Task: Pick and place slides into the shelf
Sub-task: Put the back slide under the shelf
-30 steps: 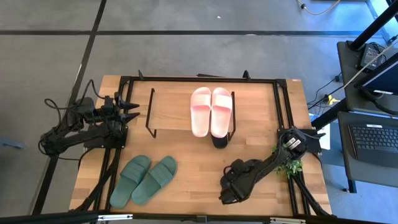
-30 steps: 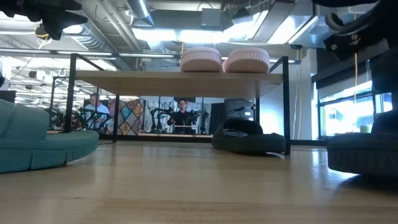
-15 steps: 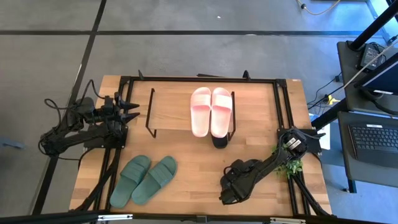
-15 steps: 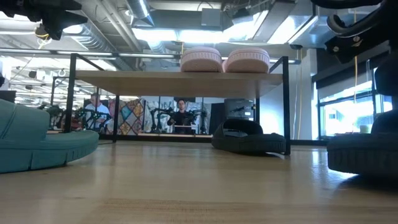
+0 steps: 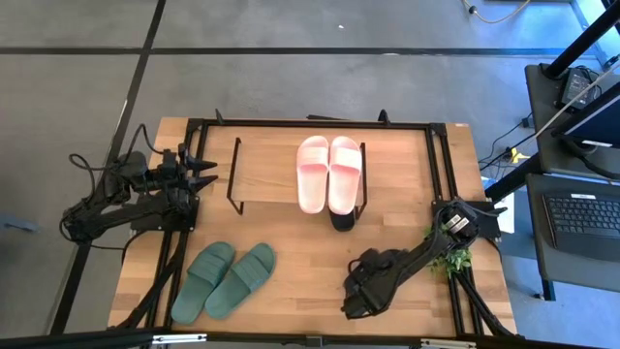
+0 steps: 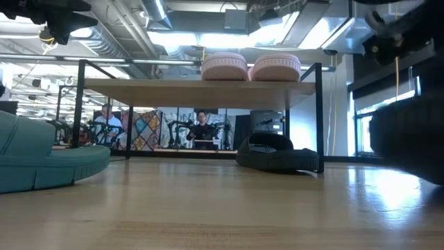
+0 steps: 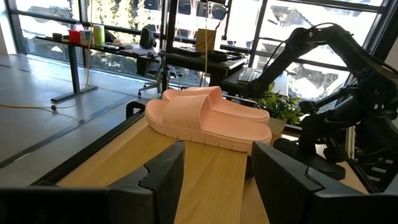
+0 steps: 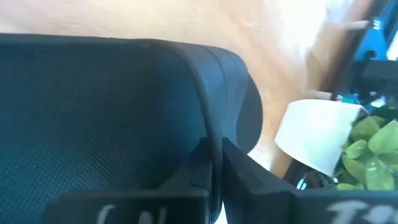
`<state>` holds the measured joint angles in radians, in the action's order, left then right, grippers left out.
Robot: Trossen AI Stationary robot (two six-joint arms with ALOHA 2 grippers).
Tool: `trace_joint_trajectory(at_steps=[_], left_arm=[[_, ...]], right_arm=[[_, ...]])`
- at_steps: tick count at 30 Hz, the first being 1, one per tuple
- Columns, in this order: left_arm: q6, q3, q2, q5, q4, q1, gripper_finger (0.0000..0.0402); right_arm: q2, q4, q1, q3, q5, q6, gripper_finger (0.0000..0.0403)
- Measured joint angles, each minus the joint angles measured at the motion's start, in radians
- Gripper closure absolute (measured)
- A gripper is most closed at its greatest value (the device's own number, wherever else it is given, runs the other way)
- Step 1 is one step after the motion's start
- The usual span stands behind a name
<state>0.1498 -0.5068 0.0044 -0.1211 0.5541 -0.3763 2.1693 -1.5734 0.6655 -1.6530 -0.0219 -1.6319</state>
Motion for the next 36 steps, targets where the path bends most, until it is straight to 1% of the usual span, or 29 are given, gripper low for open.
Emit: trace_joint_trajectory(at_steps=[5,9,11,14,18,20,24,28,31,36], left_arm=[[0.0,0.0,0.0,0.0,0.001,0.0,0.0223],[0.0,0.0,0.0,0.0,0.001,0.0,0.0223],[0.0,0.0,0.0,0.0,0.001,0.0,0.0223],[0.0,0.0,0.0,0.0,0.001,0.0,0.0223],[0.0,0.0,0.0,0.0,0.001,0.0,0.0223],[0.0,0.0,0.0,0.0,0.001,0.0,0.0223],[0.0,0.0,0.0,0.0,0.001,0.0,0.0223],[0.0,0.0,0.0,0.0,0.002,0.0,0.0223],[0.0,0.0,0.0,0.0,0.003,0.0,0.0223],[0.0,0.0,0.0,0.0,0.003,0.0,0.0223]], right_arm=[[-0.004,0.005,0.016,-0.105,-0.01,0.081,0.039],[-0.006,0.024,0.028,-0.211,-0.061,0.169,0.039],[-0.006,0.024,0.032,-0.262,-0.131,0.206,0.039],[-0.006,0.048,0.032,-0.328,-0.273,0.302,0.039],[-0.007,0.165,0.003,-0.37,-0.473,0.512,0.039],[-0.007,0.248,-0.023,-0.371,-0.529,0.63,0.039],[0.017,0.345,-0.084,-0.371,-0.548,0.85,0.039],[0.06,0.342,-0.138,-0.371,-0.553,1.005,0.039],[0.094,0.342,-0.168,-0.371,-0.572,1.093,0.039],[0.149,0.341,-0.199,-0.371,-0.61,1.169,0.039]])
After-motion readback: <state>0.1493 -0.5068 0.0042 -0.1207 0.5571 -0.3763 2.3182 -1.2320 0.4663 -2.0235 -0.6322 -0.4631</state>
